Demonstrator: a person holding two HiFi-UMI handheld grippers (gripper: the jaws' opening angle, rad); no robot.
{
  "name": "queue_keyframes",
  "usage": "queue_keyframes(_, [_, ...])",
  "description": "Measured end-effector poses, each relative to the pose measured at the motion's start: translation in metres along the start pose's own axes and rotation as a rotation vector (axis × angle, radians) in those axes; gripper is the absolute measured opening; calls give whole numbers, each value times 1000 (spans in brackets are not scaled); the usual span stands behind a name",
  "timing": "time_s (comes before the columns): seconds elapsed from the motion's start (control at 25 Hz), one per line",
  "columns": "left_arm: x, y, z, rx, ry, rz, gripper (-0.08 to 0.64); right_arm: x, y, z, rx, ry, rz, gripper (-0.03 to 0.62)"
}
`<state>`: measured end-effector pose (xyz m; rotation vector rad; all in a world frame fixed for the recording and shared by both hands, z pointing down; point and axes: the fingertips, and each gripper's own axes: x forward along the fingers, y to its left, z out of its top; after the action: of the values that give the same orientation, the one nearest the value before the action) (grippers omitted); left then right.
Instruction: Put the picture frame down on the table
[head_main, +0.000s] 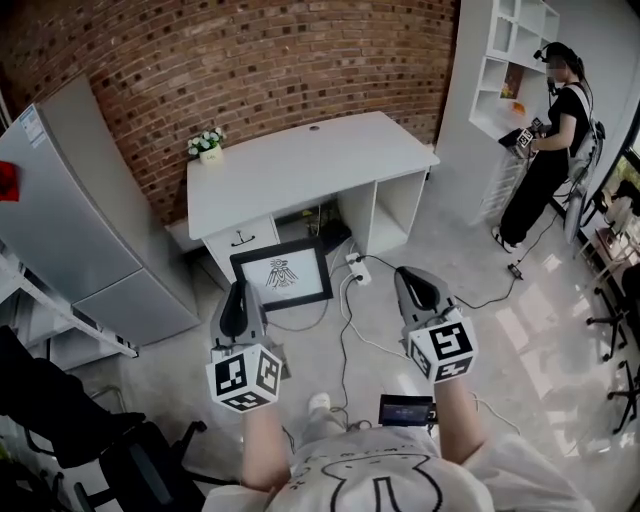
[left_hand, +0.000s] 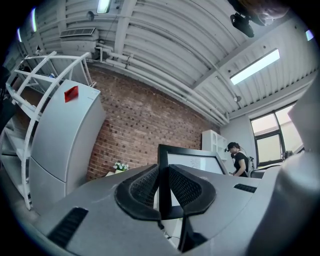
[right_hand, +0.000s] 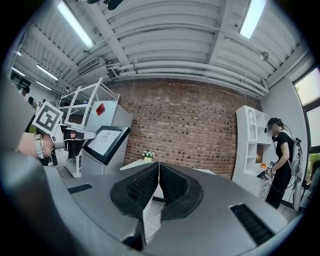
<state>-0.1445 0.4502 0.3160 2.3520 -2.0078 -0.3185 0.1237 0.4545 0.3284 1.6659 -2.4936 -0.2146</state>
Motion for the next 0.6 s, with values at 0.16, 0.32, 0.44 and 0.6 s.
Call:
queue_keyframes(0.16, [33,17,0,0,2,-5,70,36,-1,4,-8,6,1,18])
queue_keyframes(0.32, [66,33,-1,-5,4,-8,69,72,-3,7,-18,16,4,18])
queue_keyframes(0.44, [89,48,-5,-8,8,-22,69,98,-2,5,-20,23,-7,18])
queue_keyframes(0.6, [121,65,-8,-11,14,-44,69,130,2,4,-24,35,-20,18])
